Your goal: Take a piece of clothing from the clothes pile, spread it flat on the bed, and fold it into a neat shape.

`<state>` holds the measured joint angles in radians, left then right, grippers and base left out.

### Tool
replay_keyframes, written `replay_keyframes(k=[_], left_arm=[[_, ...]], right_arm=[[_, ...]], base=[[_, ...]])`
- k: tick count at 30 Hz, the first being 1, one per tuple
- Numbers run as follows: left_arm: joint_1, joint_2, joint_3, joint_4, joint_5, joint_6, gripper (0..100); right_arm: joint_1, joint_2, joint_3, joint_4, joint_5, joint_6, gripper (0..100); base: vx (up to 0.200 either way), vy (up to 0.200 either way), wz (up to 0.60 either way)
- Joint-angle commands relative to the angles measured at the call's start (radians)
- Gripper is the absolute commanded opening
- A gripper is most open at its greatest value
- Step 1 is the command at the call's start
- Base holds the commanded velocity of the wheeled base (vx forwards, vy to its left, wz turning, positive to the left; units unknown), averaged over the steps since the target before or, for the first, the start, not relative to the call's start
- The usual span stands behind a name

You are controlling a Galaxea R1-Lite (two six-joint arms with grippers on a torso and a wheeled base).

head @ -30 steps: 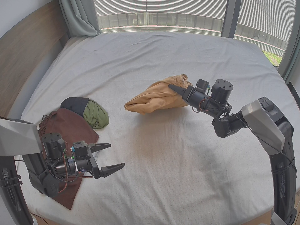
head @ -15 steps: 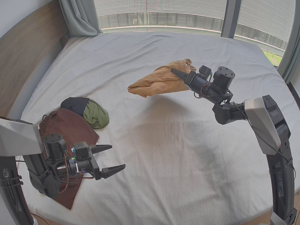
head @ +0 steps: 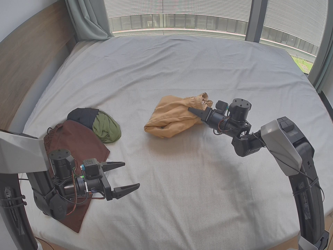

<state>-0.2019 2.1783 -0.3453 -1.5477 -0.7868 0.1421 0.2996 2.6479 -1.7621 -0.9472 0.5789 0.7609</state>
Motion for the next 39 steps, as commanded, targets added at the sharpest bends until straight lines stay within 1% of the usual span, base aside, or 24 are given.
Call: replay_keyframes(k=[1, 5, 13, 26, 27, 30, 32, 39], left_arm=[[-0.001, 0.001, 0.000, 0.000, 0.000, -0.001, 100], [-0.001, 0.001, 0.000, 0.000, 0.000, 0.001, 100], [0.001, 0.000, -0.003, 0.000, 0.000, 0.001, 100], [0.001, -0.002, -0.004, 0.000, 0.000, 0.001, 100], [0.001, -0.002, -0.004, 0.000, 0.000, 0.001, 100], [0.001, -0.003, -0.004, 0.000, 0.000, 0.001, 100], [0.001, -0.005, -0.004, 0.000, 0.000, 0.001, 100], [0.006, -0.003, -0.006, 0.000, 0.000, 0.001, 100]], right_arm=[[-0.008, -0.014, 0.116, -0.005, -0.016, -0.021, 0], [-0.010, -0.003, 0.162, -0.031, -0.044, -0.037, 0], [-0.008, 0.003, 0.240, -0.077, -0.047, -0.054, 0], [-0.004, 0.015, 0.274, -0.093, -0.054, -0.058, 0], [-0.004, 0.015, 0.274, -0.093, -0.056, -0.064, 100], [-0.008, 0.017, 0.274, -0.094, -0.054, -0.095, 100], [-0.013, 0.012, 0.280, -0.091, -0.056, -0.097, 100], [-0.048, -0.063, 0.392, -0.108, -0.056, -0.103, 100]], base=[[0.000, 0.000, 0.00], [0.000, 0.000, 0.00], [0.000, 0.000, 0.00], [0.000, 0.000, 0.00], [0.000, 0.000, 0.00], [0.000, 0.000, 0.00], [0.000, 0.000, 0.00], [0.000, 0.000, 0.00]])
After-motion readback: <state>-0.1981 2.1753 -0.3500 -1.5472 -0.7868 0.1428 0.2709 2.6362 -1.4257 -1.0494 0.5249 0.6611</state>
